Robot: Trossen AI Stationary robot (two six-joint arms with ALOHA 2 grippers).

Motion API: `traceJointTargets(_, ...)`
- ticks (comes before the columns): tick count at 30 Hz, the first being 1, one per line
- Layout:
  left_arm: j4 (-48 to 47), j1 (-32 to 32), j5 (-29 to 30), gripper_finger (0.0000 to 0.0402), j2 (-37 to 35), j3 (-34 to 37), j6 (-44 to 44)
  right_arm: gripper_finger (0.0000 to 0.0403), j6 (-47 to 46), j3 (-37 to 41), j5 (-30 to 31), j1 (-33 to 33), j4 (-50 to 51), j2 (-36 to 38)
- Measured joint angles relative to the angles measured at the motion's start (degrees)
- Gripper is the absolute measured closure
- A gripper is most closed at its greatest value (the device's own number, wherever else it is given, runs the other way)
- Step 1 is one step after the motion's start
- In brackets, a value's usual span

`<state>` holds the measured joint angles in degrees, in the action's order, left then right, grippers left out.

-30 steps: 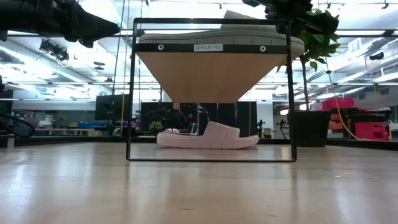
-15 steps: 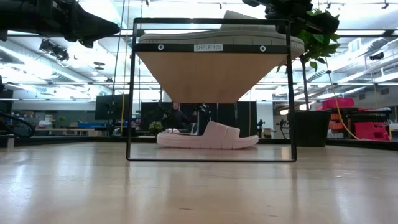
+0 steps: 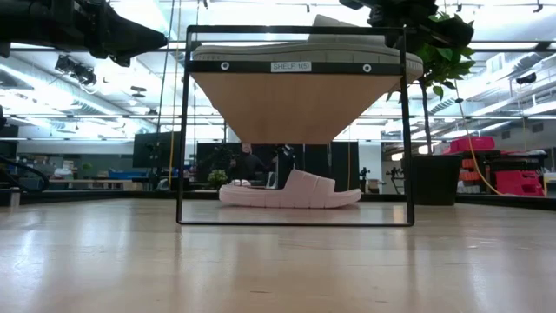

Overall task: Pick and place slides into the shelf
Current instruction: Put the gray slipper on the shelf, then put the bottom pink slipper on the shelf

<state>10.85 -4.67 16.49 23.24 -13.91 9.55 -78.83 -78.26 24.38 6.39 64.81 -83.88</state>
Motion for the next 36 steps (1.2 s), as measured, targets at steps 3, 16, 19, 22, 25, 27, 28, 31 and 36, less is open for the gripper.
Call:
traceJointTargets(3, 0.0, 0.0, 0.0, 0.0322, 0.0, 0.0, 0.01, 0.0312, -0.05, 0.0, -0.19, 0.0, 0.98, 0.0)
traceJointTargets(16, -0.09, 0.0, 0.0, 0.0321, -0.01, 0.0, 0.08, 0.0309, 1.1, 0.0, -0.93, 0.0, 2.13, 0.19)
traceJointTargets(19, -0.6, 0.0, 0.0, 0.032, 0.0, 0.0, 0.12, 0.0311, 1.77, 0.0, -0.8, 0.0, 3.4, 0.99)
traceJointTargets(22, -1.25, 0.0, 0.0, 0.0323, -0.02, 0.0, 0.1, 0.0311, 0.93, 0.0, 0.12, 0.73, 5.35, 2.37)
traceJointTargets(25, -2.55, 0.0, 0.0, 0.0327, 0.0, 0.0, -0.11, 0.0311, -1.35, 0.0, 2.01, 2.89, 8.05, 4.14)
traceJointTargets(27, -3.56, -0.01, 0.0, 0.0328, 0.0, 0.0, -0.79, 0.0311, -4.07, 0.0, 3.42, 4.98, 9.91, 5.36)
traceJointTargets(28, -3.89, -0.01, 0.0, 0.0328, 0.0, 0.0, -1.36, 0.0311, -5.59, 0.0, 4.09, 6.21, 11.07, 5.84)
traceJointTargets(31, -5.6, -0.02, 0.02, 0.0325, 0.0, 0.0, -1.87, 0.0311, -10.5, 0.0, 6.32, 10.48, 13.95, 6.73)
traceJointTargets(36, -8.75, -0.02, 0.01, 0.0322, 0.0, 0.0, -4.93, 0.0311, -18.88, 0.36, 9.46, 18.32, 18.2, 6.4)
